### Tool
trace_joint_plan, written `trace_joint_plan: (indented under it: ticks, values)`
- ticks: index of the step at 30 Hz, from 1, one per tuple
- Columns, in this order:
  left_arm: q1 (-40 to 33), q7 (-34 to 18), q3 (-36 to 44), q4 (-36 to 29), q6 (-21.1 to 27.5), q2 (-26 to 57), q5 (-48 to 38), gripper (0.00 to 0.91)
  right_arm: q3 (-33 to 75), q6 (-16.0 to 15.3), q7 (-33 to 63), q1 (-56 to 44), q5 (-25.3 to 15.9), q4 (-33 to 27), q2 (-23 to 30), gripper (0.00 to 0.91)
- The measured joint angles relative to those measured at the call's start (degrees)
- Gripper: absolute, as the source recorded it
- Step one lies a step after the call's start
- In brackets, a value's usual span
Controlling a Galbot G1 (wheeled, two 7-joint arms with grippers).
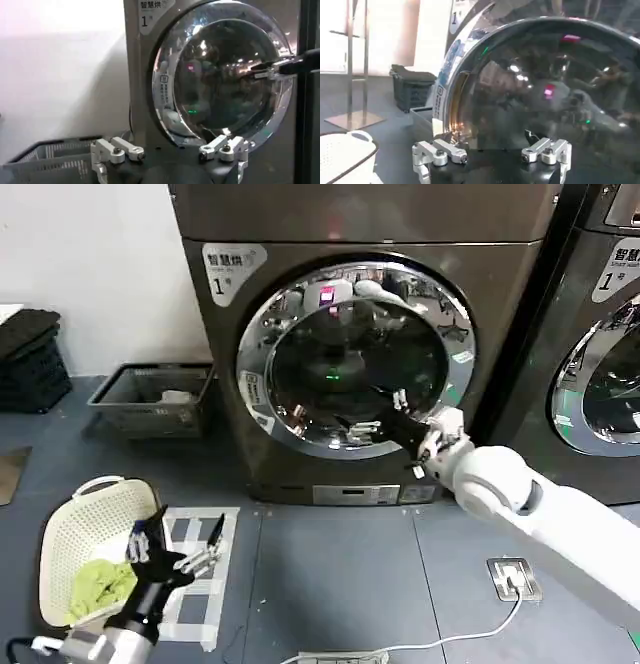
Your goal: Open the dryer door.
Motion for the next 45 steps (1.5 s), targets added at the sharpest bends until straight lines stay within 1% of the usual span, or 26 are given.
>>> trace_joint_plan:
  ticks: [35, 45]
  values:
    - [0.26, 0.31, 0.51, -0.25, -0.40, -1.14, 2.15, 0.907, -7.28, -0.69, 2.06, 7.97, 0.45, -8.60, 8.44, 0.907]
    - [0.25, 0.30, 1.16, -0.29, -0.48, -1.40, 2.85, 0.907, -8.73, -0.83, 4.78, 8.82, 0.13, -10.17, 10.72, 0.907]
